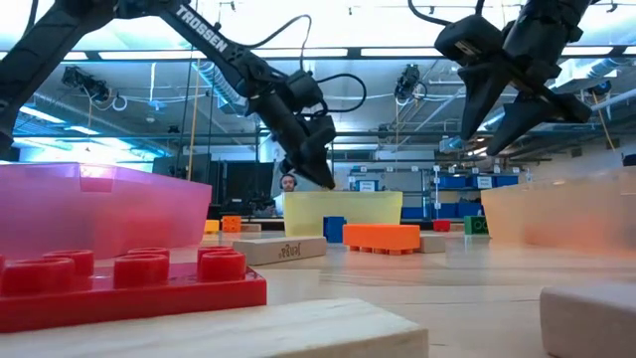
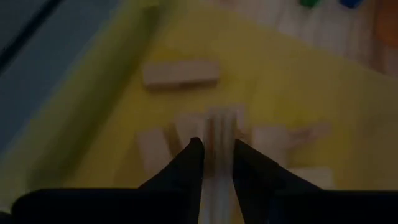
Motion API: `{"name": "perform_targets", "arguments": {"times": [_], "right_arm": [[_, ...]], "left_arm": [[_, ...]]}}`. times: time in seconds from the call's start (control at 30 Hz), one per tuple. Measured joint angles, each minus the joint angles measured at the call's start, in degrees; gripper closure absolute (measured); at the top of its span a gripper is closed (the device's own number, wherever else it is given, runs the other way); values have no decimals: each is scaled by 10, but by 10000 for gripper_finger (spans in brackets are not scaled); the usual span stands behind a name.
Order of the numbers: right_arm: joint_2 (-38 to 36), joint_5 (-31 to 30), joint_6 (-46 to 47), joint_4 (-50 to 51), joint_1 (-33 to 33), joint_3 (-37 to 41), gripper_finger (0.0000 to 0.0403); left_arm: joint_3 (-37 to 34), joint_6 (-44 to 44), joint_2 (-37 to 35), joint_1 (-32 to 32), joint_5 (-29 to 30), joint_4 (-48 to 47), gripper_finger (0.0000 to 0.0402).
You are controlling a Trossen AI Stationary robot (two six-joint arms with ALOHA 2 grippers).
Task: Sort blocks by size
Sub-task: Put the wooden block into the yellow bin
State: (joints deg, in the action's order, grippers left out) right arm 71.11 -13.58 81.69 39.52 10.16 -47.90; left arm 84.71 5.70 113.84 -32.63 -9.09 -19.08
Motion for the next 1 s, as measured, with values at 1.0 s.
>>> {"name": "perform_targets", "arguments": {"times": [1.0], "right_arm": [[0, -3, -55, -1, -3, 0, 220]], "left_arm": [[68, -124, -9, 8, -33, -110, 218]]}}
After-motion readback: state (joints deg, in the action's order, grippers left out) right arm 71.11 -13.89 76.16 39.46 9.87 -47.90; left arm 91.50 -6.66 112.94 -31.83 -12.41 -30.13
